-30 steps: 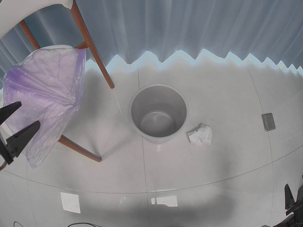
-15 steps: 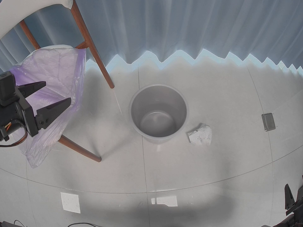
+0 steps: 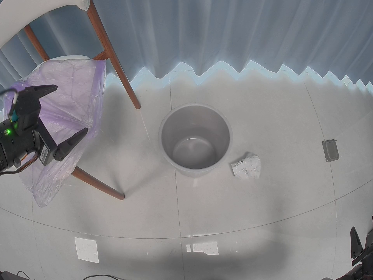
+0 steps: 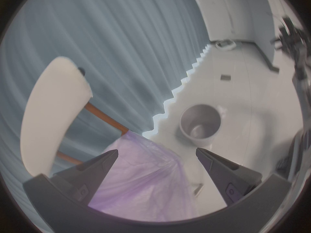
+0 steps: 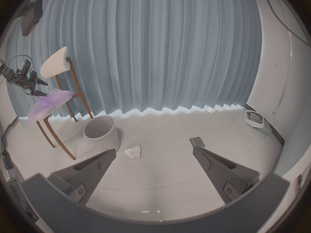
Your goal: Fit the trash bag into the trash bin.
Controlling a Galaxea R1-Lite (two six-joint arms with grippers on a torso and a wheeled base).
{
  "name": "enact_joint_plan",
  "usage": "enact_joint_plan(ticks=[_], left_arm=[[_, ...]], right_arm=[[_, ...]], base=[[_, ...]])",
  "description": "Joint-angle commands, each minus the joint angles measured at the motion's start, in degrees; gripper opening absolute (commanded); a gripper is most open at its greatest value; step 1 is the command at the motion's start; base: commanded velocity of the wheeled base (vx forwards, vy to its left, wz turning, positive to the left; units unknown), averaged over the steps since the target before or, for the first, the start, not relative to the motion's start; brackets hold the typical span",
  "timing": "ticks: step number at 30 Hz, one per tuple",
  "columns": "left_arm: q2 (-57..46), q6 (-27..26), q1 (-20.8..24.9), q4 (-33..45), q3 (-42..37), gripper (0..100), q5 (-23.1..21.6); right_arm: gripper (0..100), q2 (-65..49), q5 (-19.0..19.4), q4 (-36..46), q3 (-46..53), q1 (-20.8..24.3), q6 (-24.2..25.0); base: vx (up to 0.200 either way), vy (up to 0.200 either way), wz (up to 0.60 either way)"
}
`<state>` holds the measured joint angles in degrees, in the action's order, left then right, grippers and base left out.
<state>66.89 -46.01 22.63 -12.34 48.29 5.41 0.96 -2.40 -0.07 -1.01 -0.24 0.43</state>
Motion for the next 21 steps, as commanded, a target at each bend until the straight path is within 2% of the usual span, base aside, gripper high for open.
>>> enact_joint_plan(ticks=[1, 4, 6, 11, 17, 21], left_arm=[[-0.5, -12.4, 2.2, -0.1, 0.0, 100, 5.1], [-0.2, -13.1, 3.9, -0.1, -0.1, 100, 6.5], [0.4, -13.0, 6.7, -0.2, -0.7, 100, 9.8], [2.5, -12.9, 8.8, -0.8, -2.1, 100, 12.5], [5.0, -12.4, 12.0, -8.1, -7.7, 100, 18.8], [6.1, -10.8, 12.0, -11.7, -10.0, 100, 19.1]], right_arm=[[100, -0.9, 0.0, 0.0, 1.0, 0.0, 0.0], [100, -0.9, -0.1, 0.0, 1.0, 0.0, 0.0], [100, -0.9, 0.0, 0.0, 1.0, 0.0, -0.1], [100, -0.9, 0.0, 0.0, 1.0, 0.0, -0.1], [100, -0.9, 0.0, 0.0, 1.0, 0.0, 0.0], [100, -0.9, 0.0, 0.0, 1.0, 0.0, 0.0]], base=[[0.0, 0.0, 0.0], [0.0, 0.0, 0.0], [0.0, 0.0, 0.0], [0.0, 0.0, 0.0], [0.0, 0.0, 0.0], [0.0, 0.0, 0.0]])
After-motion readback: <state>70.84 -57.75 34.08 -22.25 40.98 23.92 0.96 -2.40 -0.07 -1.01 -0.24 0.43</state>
